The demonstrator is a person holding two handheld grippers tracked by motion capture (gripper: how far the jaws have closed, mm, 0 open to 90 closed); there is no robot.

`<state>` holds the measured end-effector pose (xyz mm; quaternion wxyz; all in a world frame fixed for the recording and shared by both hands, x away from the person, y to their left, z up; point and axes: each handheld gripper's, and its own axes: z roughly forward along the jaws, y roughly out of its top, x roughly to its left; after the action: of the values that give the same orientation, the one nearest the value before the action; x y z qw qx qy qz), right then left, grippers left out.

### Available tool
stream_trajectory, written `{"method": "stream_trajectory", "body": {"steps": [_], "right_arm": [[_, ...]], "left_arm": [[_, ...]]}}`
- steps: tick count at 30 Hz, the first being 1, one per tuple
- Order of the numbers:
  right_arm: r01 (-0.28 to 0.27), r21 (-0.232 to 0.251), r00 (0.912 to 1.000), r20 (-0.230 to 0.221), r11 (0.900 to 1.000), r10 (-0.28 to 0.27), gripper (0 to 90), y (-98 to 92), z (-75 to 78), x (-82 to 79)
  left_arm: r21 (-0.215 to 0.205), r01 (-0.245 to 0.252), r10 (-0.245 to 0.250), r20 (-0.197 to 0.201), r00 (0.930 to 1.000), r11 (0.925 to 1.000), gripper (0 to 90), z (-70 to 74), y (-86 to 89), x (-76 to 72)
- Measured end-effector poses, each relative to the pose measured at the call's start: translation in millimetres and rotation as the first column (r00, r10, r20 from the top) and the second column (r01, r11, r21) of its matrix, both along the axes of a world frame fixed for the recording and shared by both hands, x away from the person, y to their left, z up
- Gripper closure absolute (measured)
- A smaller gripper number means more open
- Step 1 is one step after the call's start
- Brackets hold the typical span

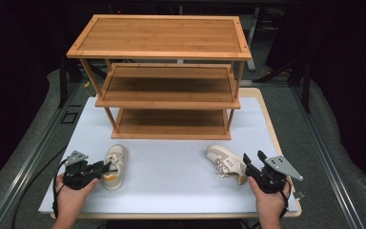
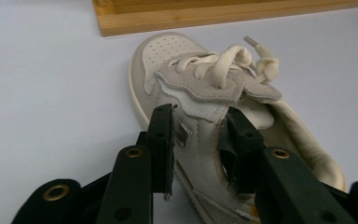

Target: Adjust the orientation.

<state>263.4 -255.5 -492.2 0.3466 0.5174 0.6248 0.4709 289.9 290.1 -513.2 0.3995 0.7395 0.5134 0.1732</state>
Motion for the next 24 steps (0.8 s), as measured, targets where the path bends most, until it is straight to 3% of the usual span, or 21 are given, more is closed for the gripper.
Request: {"method": "stream_trajectory", "body": {"steps": [6, 10, 14, 17, 20, 24], "right_arm": [[-0.093, -0.051, 0.9951, -0.039, 0.994, 0.091, 75.0, 7.4, 2.7, -1.4], [-0.112, -0.106, 0.9919, -0.072, 0.988, 0.105, 86.1, 12.6, 4.7, -2.2], [-0.12, -0.13, 0.987, -0.123, 0.984, 0.104, 90.0, 14.6, 3.6, -0.4], [-0.127, -0.121, 0.9795, -0.172, 0.985, 0.105, 90.0, 13.0, -0.6, 3.2], [-0.124, -0.1, 0.9717, -0.214, 0.987, 0.1, 90.0, 10.1, -8.3, 10.0], [-0.105, -0.07, 0.9759, -0.199, 0.992, 0.089, 90.0, 2.7, -10.2, 17.5]], "left_arm": [[-0.027, 0.046, -0.046, -0.008, 0.9989, 0.9986, 66.8, -1.0, -24.7, -1.0], [-0.03, 0.073, -0.073, 0.0, 0.9973, 0.9969, 65.9, -1.7, -37.8, -1.4], [-0.054, 0.088, -0.087, 0.015, 0.9961, 0.9947, 63.8, -4.3, -36.3, -3.5], [-0.09, 0.095, -0.094, 0.01, 0.9955, 0.9915, 63.3, -6.1, -32.2, -3.9], [-0.089, 0.099, -0.098, 0.013, 0.9951, 0.9911, 63.0, -6.5, -32.0, -3.7], [-0.087, 0.107, -0.105, 0.017, 0.9943, 0.9905, 61.9, -7.7, -31.6, -2.4]]}}
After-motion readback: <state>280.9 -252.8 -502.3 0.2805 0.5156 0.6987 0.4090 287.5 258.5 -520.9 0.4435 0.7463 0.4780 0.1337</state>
